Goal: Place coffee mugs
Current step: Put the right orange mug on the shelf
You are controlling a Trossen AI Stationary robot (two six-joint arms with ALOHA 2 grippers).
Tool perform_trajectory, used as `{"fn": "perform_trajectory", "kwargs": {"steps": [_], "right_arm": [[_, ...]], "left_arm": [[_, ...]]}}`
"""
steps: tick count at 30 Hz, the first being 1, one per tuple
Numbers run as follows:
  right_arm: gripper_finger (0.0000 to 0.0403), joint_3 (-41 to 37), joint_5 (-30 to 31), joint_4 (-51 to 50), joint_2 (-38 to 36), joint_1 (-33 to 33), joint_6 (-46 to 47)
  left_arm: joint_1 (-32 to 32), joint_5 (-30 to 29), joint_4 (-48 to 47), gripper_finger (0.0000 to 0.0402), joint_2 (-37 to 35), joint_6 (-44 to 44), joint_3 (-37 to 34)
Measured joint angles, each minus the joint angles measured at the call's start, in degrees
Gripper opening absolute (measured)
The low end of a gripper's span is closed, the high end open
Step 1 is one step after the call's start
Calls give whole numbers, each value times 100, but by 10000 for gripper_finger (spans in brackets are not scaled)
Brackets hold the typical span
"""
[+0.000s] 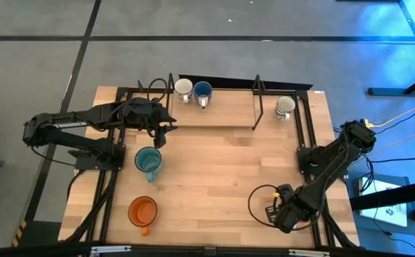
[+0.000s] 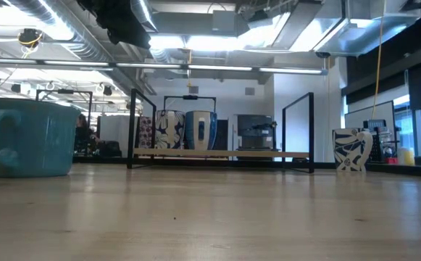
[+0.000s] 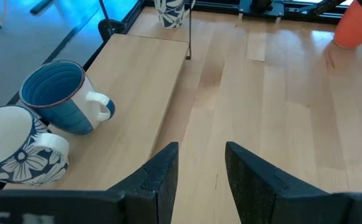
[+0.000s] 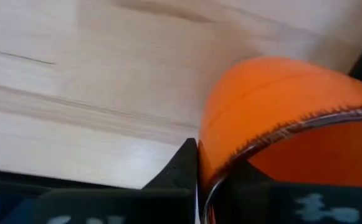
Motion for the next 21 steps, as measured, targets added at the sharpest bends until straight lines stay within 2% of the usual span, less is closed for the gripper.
{"fn": "perform_trajectory", "kwargs": {"steps": [5,10,21], "right_arm": [[6,389,523,-281,0,-502,-974],[7,818,1062,-869,-2,-1329,-2113],[4,1169,1485,-791,225,-3206,-4475]], "left_arm": [[0,0,-1,126,2,1,0],[0,0,-11,126,1,-4,0],[0,0,-8,126,1,-112,0]]}}
